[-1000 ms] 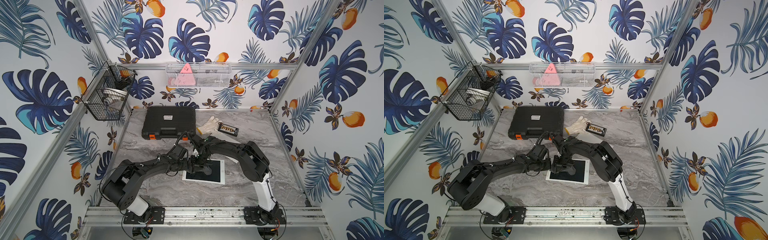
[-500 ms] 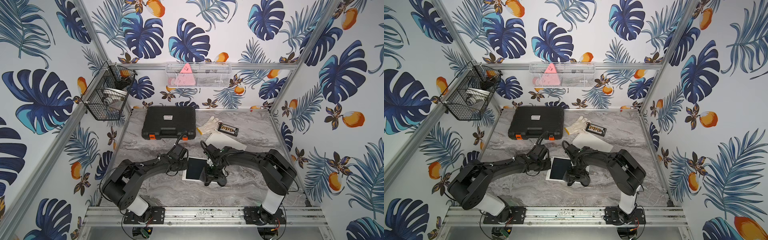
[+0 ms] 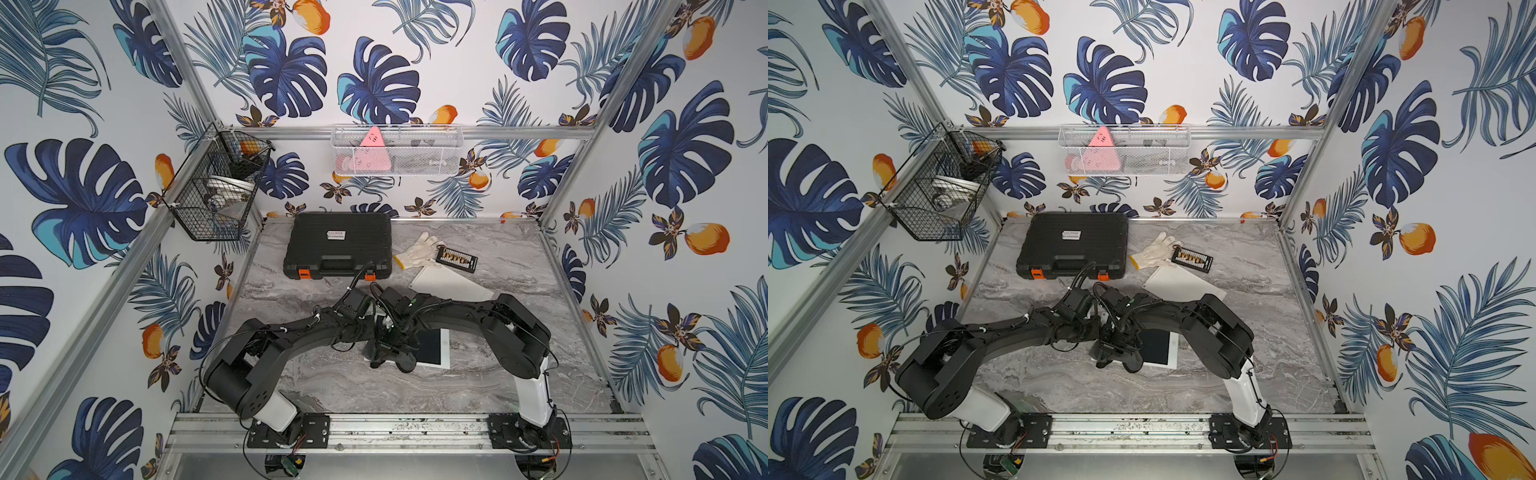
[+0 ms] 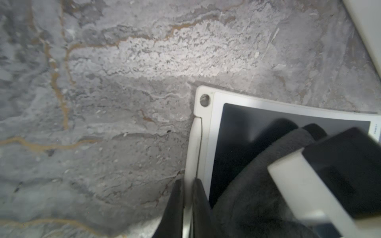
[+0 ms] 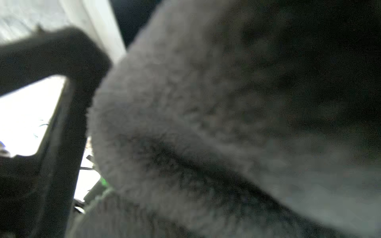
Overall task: Wipe the drawing tablet
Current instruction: Wipe the dirt from the drawing tablet.
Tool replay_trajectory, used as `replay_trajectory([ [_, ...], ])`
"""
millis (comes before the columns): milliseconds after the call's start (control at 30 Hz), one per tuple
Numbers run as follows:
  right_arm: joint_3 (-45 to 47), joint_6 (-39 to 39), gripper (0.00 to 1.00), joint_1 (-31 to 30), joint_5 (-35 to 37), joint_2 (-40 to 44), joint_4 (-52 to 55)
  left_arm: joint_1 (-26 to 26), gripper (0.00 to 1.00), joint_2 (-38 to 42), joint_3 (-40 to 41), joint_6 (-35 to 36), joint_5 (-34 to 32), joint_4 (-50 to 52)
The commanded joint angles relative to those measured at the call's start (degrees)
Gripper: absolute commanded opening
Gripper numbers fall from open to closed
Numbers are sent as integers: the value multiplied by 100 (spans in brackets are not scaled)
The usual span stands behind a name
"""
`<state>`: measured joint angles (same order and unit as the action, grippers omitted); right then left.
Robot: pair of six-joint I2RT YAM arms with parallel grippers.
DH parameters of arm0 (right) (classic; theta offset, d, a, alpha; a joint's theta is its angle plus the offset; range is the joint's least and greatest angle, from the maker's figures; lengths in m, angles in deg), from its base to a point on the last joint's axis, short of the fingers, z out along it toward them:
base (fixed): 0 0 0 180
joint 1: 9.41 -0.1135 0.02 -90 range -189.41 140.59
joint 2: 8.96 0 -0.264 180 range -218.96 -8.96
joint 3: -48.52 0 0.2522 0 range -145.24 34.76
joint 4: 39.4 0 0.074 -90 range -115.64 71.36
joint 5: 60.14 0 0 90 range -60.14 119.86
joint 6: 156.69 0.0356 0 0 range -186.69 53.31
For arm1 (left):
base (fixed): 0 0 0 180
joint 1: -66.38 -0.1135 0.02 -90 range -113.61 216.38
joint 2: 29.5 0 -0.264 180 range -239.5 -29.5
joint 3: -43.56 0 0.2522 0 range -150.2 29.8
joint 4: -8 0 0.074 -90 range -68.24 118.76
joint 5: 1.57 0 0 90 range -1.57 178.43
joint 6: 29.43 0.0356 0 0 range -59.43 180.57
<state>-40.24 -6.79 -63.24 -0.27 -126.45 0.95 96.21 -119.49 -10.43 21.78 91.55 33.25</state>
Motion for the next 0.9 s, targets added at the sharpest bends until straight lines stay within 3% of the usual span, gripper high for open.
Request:
replay_trajectory([
  [0, 313, 632, 0, -121, 227, -158, -1078, 41, 11, -317, 149, -272, -39, 2358],
  [100, 758, 624, 0, 65, 429, 118, -983, 41, 11, -318, 105, -262, -47, 2384],
  [300, 2391, 652, 0, 868, 741, 1530, -1051, 41, 11, -395, 22, -218, 9, 2429],
  [400, 2903, 819, 0, 988, 865, 1977, -1261, 43, 11, -431, -18, -188, 32, 2464],
  [500, 2867, 1158, 0, 717, 781, 1775, -1754, 41, 11, -406, -23, -173, 106, 2490],
  [700, 1838, 1629, 0, 30, 697, 802, -2225, 47, 11, -361, 41, -178, 211, 2491],
  [867, 1689, 1915, 0, 65, 632, 543, -2387, 42, 11, -341, -20, -107, 181, 2548],
])
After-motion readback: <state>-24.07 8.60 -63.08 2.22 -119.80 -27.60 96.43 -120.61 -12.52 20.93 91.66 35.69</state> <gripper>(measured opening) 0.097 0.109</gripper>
